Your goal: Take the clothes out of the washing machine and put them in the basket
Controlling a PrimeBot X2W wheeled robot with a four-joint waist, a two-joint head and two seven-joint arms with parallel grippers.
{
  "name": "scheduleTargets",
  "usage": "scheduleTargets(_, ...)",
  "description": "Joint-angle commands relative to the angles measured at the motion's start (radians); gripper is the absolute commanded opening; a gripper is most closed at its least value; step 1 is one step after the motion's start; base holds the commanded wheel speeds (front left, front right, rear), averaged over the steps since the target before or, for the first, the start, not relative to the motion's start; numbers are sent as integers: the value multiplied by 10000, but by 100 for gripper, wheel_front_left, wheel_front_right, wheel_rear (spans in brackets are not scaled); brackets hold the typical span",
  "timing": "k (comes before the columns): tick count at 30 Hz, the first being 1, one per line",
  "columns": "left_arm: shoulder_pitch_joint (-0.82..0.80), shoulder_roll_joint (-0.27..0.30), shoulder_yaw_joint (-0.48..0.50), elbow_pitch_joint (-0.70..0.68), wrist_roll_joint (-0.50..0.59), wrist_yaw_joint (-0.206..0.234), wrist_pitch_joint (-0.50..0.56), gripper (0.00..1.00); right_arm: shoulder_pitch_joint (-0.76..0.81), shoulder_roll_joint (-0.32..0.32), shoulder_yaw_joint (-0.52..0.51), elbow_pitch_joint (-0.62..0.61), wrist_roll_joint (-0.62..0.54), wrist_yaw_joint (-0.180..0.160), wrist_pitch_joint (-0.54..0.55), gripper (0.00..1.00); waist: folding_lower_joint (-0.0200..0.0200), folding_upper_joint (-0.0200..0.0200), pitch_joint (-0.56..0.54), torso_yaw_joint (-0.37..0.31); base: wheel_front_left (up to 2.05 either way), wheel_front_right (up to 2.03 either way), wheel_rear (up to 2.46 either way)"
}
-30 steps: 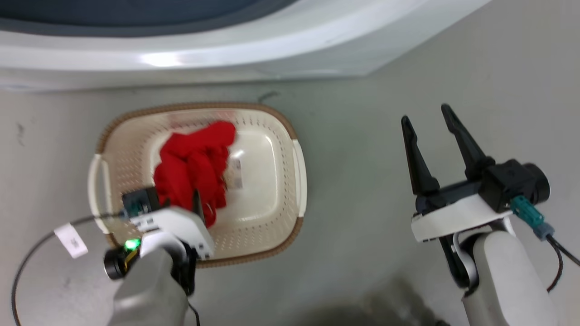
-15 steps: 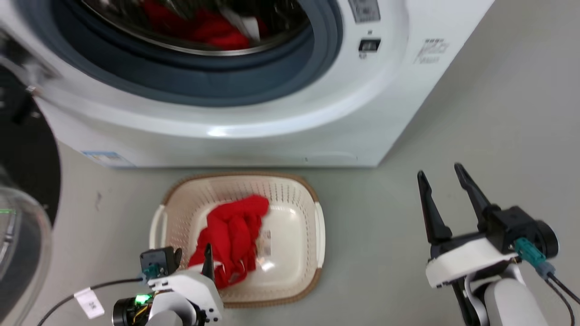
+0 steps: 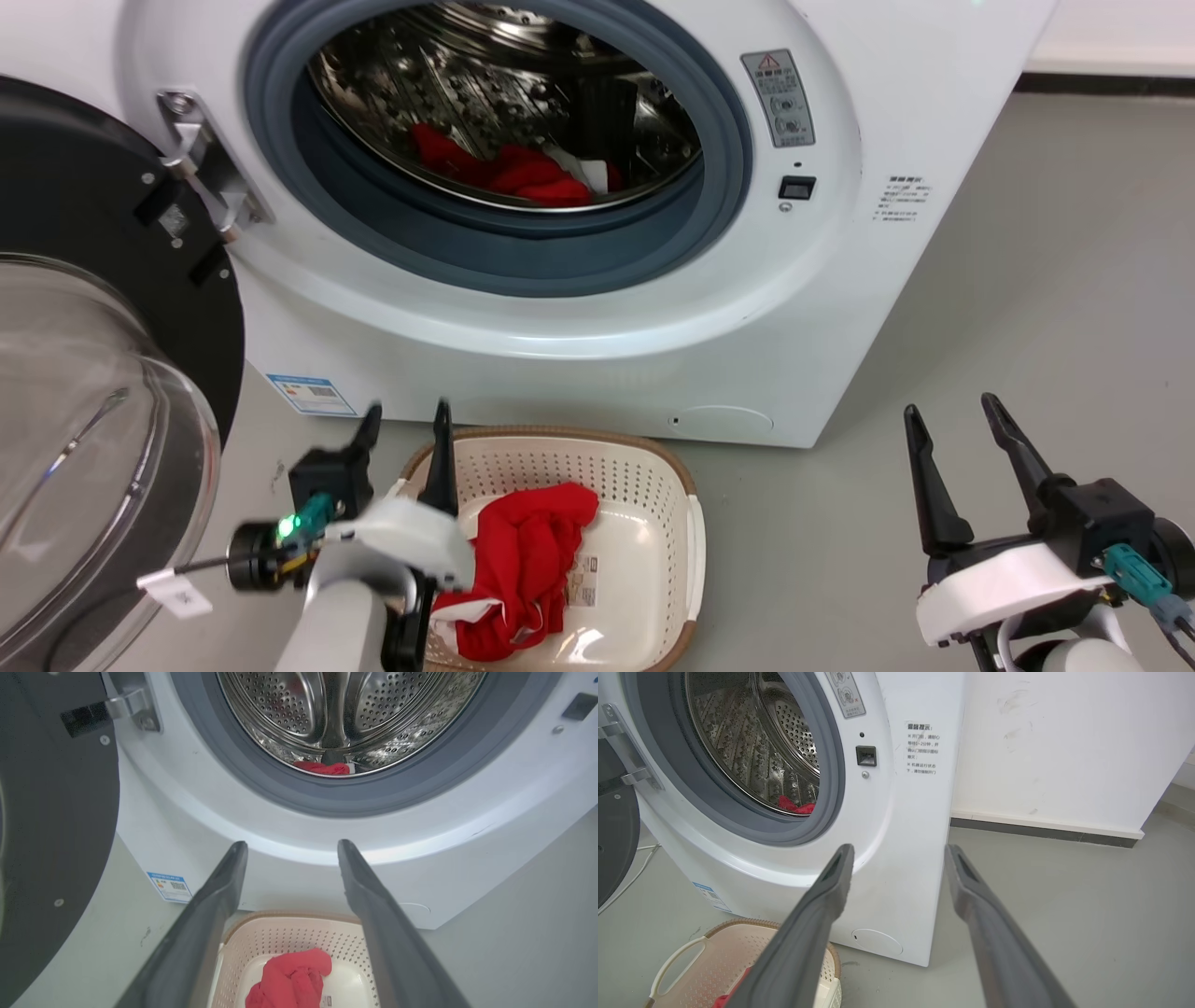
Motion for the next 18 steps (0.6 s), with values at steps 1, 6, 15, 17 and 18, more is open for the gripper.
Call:
scheduleTargets(1,-178,-10,-52,-134,63,-3,-26,100,145,10,-33,-93,-5,-7,7,100,4,0,-108,62,0,0,0)
scheduleTargets(6,-736,-9,-198,-661,213,-12,-26,100,363,10,-81,-505,12,-7,240,100,4,0,-292,22,0,0,0)
scheduleTargets(15,-2969,63,-345,265,425,-266,-26,100,161,10,338,-1148,125,-7,413,100,4,0,454,-591,0,0,0)
scheduleTargets(17,-3596,163,-338,865,411,-350,-18,100,38,10,452,-1173,144,-7,363,100,4,0,778,-813,0,0,0)
scheduleTargets(18,-3939,237,-315,1193,398,-393,33,100,2,11,510,-1132,157,-7,340,100,4,0,946,-932,0,0,0)
